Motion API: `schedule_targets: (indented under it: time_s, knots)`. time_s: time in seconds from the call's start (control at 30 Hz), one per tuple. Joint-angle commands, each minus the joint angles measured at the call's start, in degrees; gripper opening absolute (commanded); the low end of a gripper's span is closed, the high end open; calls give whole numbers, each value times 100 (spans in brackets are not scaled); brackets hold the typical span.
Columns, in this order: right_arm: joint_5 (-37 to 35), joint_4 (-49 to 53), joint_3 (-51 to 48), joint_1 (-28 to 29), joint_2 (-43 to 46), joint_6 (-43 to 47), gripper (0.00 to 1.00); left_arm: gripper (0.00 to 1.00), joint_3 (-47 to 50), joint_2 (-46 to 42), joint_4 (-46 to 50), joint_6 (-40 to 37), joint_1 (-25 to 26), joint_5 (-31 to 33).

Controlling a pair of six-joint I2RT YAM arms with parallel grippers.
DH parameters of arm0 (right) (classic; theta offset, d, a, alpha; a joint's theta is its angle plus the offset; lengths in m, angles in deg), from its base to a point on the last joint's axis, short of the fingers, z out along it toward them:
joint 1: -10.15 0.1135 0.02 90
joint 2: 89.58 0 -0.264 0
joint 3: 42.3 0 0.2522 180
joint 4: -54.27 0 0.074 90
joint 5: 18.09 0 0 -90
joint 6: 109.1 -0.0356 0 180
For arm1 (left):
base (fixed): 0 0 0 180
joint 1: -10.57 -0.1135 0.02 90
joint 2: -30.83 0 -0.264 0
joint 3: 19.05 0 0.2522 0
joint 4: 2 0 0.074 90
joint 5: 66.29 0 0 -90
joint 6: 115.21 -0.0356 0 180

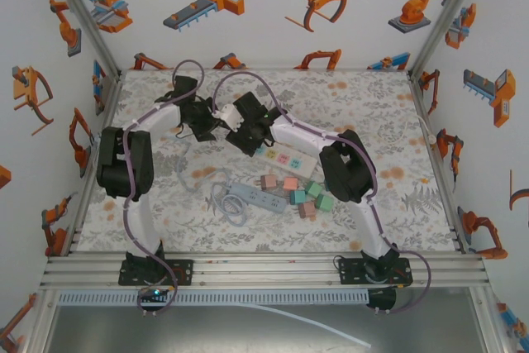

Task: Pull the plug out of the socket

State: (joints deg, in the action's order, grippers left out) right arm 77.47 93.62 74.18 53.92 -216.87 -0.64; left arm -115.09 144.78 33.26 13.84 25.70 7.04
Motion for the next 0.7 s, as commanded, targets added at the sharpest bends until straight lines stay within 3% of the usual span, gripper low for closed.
schedule_targets:
  time_s: [0.0,0.23,0.67]
  knots:
    - [136,-264,-15,-26,151,-23,50,57,-237,204,169,-157,128,198]
    - [264,-346,-92,-45,209,-17,42,52,-355,653,356,-282,234,15]
    - [237,-613,-182,-62,393,-43,29,41,-110,664,575,-526,406,516]
